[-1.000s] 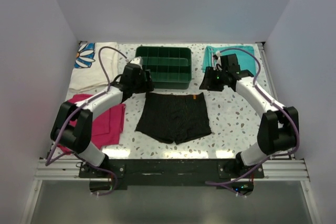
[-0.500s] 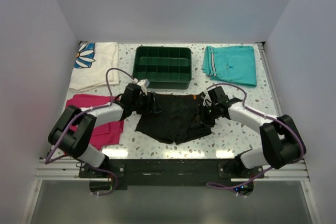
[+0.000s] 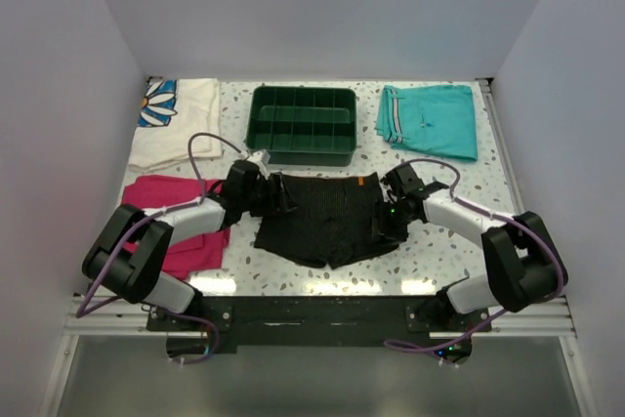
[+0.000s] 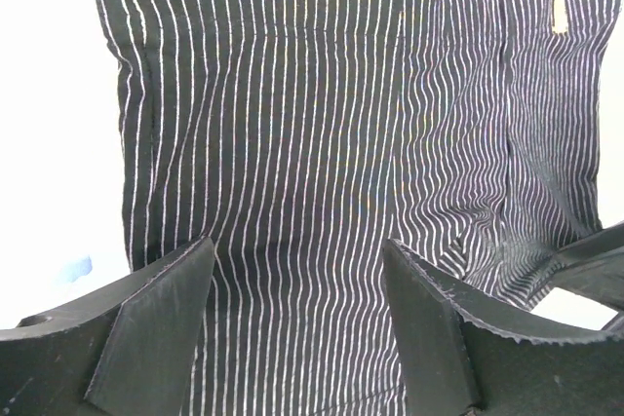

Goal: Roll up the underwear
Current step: Fold the underwear at the center of the board.

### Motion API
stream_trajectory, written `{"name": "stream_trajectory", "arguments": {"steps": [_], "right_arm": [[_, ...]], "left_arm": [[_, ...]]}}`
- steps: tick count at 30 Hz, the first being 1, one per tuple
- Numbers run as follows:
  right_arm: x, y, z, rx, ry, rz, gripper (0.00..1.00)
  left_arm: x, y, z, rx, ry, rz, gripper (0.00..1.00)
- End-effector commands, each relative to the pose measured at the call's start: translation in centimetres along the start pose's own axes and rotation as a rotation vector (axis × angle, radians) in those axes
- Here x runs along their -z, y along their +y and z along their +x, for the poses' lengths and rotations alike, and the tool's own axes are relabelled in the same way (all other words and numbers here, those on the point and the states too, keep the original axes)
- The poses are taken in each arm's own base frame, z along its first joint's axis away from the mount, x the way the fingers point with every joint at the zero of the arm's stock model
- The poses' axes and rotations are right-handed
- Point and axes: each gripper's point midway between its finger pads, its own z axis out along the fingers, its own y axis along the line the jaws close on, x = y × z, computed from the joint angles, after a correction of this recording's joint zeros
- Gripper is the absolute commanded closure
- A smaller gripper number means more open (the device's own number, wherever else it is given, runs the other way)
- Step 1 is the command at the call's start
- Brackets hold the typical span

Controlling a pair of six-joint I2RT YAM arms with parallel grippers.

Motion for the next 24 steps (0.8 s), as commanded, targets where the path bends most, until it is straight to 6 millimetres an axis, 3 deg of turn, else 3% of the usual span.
{"name": "stream_trajectory", "arguments": {"steps": [1,4,8,10,14,17,19,24], "right_arm": [[0.6,-2.2,0.6,-0.037,-0.02,0.11,0.51],[0.8,-0.6,0.1,-0.012,-0.04,0.03,0.49],[3.0,2.3,-2.6,0.033,-0.132,-0.067,0.48],[4.2,2.6,-3.8,0.045,-0.181,-0.054,0.47],[6.1,0.7,-6.9,0.012,-0.286,0.105,0.46],[5.8,-0.8,-8.3,-0.05,-0.283,0.128,0.48],[5.4,-1.8,-9.1,-0.091,-0.27,0.104,0.49],[5.0,-2.0,-10.2,-0.093,-0.266,0.069,0.5]], "left_arm": [[1.0,1.6,1.0,0.021,0.014,-0.071,0.24],[1.1,0.7,0.5,0.014,0.016,-0.046,0.24],[1.5,-1.3,-1.0,0.0,0.008,0.011,0.24],[2.0,-2.8,-2.8,-0.017,-0.032,0.047,0.24],[2.6,-5.4,-6.5,-0.05,-0.089,0.075,0.23],[2.3,-6.5,-7.8,-0.075,-0.084,0.092,0.23],[2.0,-6.9,-8.1,-0.086,-0.081,0.108,0.23],[1.5,-8.8,-8.2,-0.148,-0.049,0.166,0.23]]}}
